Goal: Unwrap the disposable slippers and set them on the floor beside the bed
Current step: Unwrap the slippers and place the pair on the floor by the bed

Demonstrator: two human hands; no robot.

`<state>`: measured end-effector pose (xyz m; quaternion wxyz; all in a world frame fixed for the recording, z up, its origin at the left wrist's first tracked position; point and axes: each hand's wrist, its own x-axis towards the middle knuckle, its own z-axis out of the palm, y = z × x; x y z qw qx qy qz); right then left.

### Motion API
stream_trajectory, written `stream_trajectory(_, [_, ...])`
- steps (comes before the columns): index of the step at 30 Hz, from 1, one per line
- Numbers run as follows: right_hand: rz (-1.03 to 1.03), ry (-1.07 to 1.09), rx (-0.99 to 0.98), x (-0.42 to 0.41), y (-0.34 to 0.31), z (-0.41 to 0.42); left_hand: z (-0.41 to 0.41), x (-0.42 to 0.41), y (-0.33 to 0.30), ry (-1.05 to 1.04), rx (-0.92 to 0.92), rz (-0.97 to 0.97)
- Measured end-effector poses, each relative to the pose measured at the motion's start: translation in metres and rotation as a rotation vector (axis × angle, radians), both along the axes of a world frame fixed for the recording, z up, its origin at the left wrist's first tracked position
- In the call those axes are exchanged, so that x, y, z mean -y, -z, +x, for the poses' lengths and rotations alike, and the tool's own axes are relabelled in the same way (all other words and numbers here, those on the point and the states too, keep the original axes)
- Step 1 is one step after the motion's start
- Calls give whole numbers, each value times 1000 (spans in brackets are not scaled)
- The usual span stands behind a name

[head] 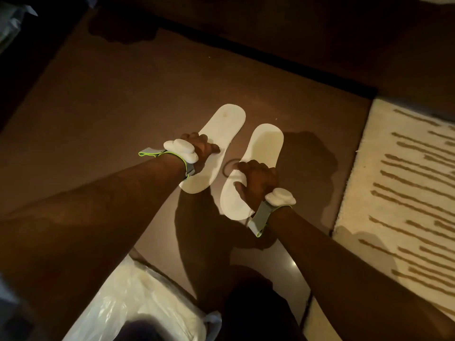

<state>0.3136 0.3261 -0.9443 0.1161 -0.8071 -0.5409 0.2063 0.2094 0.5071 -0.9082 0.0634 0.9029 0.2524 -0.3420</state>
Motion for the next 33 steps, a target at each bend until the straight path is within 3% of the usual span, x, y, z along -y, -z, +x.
stream_trajectory(5, [59, 83, 153, 0, 2, -2, -2, 5, -3, -16, 69, 30])
stream_trajectory(10, [282, 186, 227, 1, -13, -18, -36, 17, -25, -77, 178, 2])
stream_trajectory(12, [371, 141, 203, 1, -19, -36, -65, 21, -34, -129, 180, -41])
stream_trajectory(14, [422, 66, 43, 6, -20, -58, -94, 28, -39, -189, 173, -93])
stream_trajectory(15, [377, 48, -109, 9, -22, -76, -111, 34, -40, -219, 174, -108])
stream_trajectory(17, [68, 7, -516, 22, -28, -108, -131, 51, -39, -264, 203, -82])
stream_trajectory(18, [-49, -76, -547, 24, -28, -131, -147, 58, -39, -301, 218, -47])
stream_trajectory(22, [-543, -182, -340, 35, -24, -224, -206, 83, -36, -298, 237, -33])
stream_trajectory(26, [-624, -25, -87, 33, -34, -285, -250, 97, -34, -261, 184, -113])
stream_trajectory(33, [-830, 7, -257, 45, -27, -306, -288, 111, -39, -270, 214, -95])
